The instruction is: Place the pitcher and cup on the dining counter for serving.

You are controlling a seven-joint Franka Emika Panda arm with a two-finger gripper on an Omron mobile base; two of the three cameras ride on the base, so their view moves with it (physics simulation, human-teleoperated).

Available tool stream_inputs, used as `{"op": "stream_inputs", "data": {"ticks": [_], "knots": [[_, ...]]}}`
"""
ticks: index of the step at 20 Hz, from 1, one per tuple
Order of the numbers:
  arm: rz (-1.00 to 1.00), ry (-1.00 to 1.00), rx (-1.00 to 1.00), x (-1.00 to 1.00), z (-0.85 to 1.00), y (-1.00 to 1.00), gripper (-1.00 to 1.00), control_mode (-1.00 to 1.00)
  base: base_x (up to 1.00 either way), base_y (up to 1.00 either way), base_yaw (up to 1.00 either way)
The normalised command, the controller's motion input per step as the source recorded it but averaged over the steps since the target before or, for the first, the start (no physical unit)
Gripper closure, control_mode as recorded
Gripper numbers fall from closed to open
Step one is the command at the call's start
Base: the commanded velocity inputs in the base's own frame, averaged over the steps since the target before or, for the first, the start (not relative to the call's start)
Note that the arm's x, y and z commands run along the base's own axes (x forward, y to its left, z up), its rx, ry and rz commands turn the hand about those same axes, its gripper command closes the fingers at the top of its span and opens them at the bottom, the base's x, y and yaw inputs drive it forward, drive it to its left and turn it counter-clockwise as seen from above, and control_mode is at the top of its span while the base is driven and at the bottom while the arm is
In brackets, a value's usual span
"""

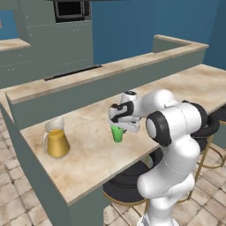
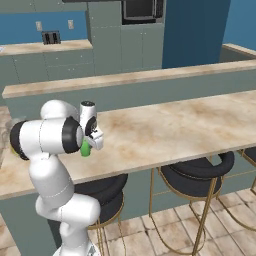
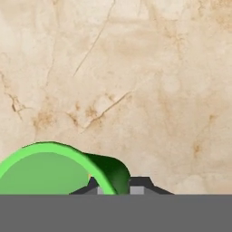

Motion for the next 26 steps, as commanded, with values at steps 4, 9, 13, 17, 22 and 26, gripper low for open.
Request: {"op": "stream_inputs", "data": {"ticks": [4, 9, 13, 17, 22, 26], "knots": [[0.0, -0.05, 0.0, 0.06, -0.17, 0.0, 1.0, -1.0, 0.0, 0.0, 0.0], [0.0, 0.0, 0.0, 0.0, 0.01, 0.0, -1.0, -1.0, 0.0, 0.0, 0.0], [0.0, -0.1, 0.0, -0.24, 0.42, 0.0, -1.0, -1.0, 0.0, 0.0, 0.0], [0.0, -0.18, 0.0, -0.39, 0.66, 0.0, -1.0, -1.0, 0.0, 0.0, 0.0], [0.0, -0.26, 0.0, -0.61, 0.87, 0.0, -1.0, -1.0, 0.0, 0.0, 0.0], [0.0, -0.31, 0.0, -0.97, 0.95, 0.0, -1.0, -1.0, 0.0, 0.0, 0.0]]}}
